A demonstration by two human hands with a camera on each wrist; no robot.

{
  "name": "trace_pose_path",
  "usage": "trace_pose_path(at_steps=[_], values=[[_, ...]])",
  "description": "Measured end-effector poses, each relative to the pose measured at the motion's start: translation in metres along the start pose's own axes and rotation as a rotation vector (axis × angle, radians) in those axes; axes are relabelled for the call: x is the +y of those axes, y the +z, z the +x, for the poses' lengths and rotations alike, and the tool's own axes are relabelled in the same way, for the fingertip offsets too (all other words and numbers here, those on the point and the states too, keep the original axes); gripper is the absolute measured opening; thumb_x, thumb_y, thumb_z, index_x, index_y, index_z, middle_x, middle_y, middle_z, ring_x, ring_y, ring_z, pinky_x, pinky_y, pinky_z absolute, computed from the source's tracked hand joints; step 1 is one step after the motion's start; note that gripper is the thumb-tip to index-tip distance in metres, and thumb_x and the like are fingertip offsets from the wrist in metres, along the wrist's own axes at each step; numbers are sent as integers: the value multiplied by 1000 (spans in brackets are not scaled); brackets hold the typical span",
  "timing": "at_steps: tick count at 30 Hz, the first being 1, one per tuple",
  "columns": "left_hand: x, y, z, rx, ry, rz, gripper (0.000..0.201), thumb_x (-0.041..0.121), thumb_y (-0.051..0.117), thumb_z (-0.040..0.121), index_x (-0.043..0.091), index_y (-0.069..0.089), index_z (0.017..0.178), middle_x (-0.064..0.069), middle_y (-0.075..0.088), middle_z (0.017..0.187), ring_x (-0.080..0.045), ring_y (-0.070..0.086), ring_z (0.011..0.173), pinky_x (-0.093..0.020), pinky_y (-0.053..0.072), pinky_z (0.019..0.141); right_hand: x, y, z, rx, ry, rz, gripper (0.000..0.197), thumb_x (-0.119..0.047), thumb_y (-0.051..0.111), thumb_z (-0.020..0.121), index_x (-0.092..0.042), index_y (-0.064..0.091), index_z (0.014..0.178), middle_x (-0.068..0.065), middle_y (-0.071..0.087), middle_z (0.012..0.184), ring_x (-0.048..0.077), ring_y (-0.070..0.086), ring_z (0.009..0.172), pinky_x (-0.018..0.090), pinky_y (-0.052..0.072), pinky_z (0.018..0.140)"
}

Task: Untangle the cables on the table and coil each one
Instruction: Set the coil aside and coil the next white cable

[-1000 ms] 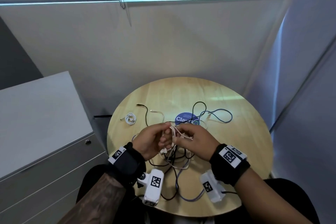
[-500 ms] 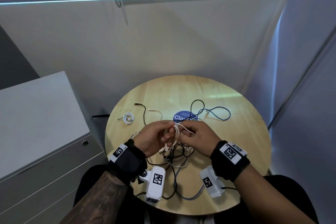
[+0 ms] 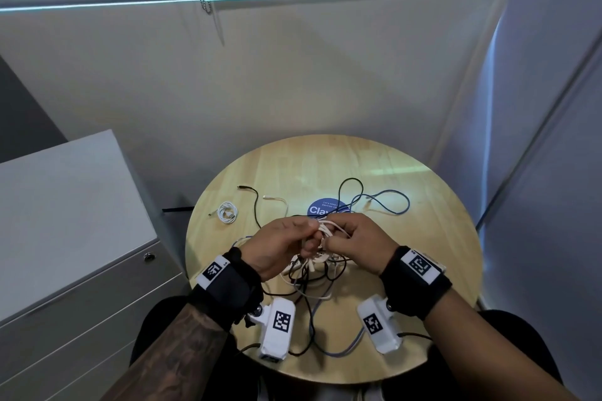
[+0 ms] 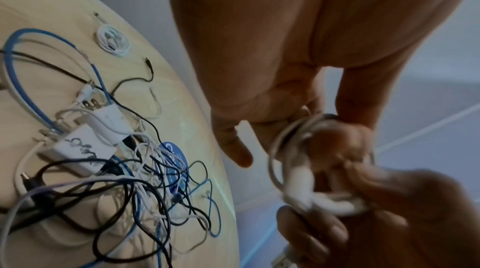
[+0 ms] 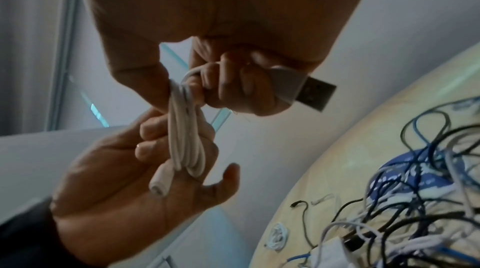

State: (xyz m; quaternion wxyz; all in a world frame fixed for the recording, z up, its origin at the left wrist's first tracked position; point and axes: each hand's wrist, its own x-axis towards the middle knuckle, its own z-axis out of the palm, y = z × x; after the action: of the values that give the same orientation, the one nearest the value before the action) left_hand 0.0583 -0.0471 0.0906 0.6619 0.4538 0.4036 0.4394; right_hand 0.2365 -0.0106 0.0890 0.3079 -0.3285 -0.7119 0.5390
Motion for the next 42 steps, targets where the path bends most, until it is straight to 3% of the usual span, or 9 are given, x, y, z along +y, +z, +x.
trace_pose_path(at_steps=[4, 6, 11, 16, 21, 27, 35, 39, 42], values=[[-2, 7, 3, 129, 2, 24, 29, 21, 50, 98, 8, 52, 73, 4, 47, 59, -8, 37, 52, -18, 31, 53, 9, -3, 1, 34, -1, -106, 10, -21, 65, 82, -14, 69, 90, 3, 64, 74, 6, 54, 69, 26, 45, 68], [-2, 5, 4, 192, 4, 77, 31, 21, 47, 101, 10, 50, 72, 6, 43, 56, -8, 35, 51, -17, 32, 51, 11, -7, 1, 67, 8, -128, 9, -14, 59, 93, -11, 67, 94, -8, 63, 73, 0, 54, 68, 20, 42, 66], [-3, 5, 4, 237, 9, 44, 32, 21, 45, 102, 10, 49, 73, 5, 39, 57, -8, 31, 51, -18, 28, 50, 24, -13, 2, 120, -142, -569, 18, -14, 58, 95, -22, 70, 106, -10, 60, 97, 7, 55, 93, 27, 45, 86], [-1, 5, 6, 206, -21, 55, 32, 20, 46, 102, 8, 50, 73, 4, 39, 55, -9, 32, 50, -16, 31, 48, 18, -3, 2, 246, 44, -43, 21, -3, 53, 97, -19, 66, 93, -2, 69, 90, 12, 68, 83, 31, 54, 82], [10, 5, 5, 129, -41, 255, 31, 19, 45, 102, 10, 52, 73, 13, 49, 53, -6, 35, 50, -16, 31, 50, 13, 2, 6, 306, 43, 89, 26, 1, 44, 100, -19, 61, 93, -7, 67, 80, 11, 64, 68, 25, 52, 68], [11, 10, 7, 132, -50, -51, 29, 16, 45, 100, 6, 51, 73, 6, 44, 55, -5, 30, 48, -14, 27, 44, 11, 11, 10, 331, 128, 357, 19, 3, 48, 97, -9, 63, 96, 13, 63, 80, 25, 57, 71, 32, 49, 65], [-3, 11, 4, 193, 3, -296, 30, 22, 42, 103, 4, 57, 85, 5, 39, 57, -5, 27, 51, -15, 22, 47, 15, 19, -3, 282, 63, 176, 27, 5, 56, 92, -16, 67, 105, -3, 71, 71, 8, 62, 64, 23, 50, 65], [-5, 11, 1, 261, 32, -150, 31, 27, 41, 103, 10, 52, 80, 8, 36, 52, -5, 28, 45, -19, 23, 49, 12, 20, -8, 227, 5, 148, 37, -1, 60, 81, -28, 68, 105, -1, 74, 89, 14, 68, 84, 28, 53, 79], [-3, 14, -1, 293, 55, -146, 30, 27, 40, 104, 9, 52, 82, 8, 47, 51, -5, 40, 43, -24, 33, 55, 11, 24, -13, 153, -9, -23, 56, -16, 74, 74, -39, 57, 122, -9, 70, 104, 18, 66, 91, 29, 55, 74]])
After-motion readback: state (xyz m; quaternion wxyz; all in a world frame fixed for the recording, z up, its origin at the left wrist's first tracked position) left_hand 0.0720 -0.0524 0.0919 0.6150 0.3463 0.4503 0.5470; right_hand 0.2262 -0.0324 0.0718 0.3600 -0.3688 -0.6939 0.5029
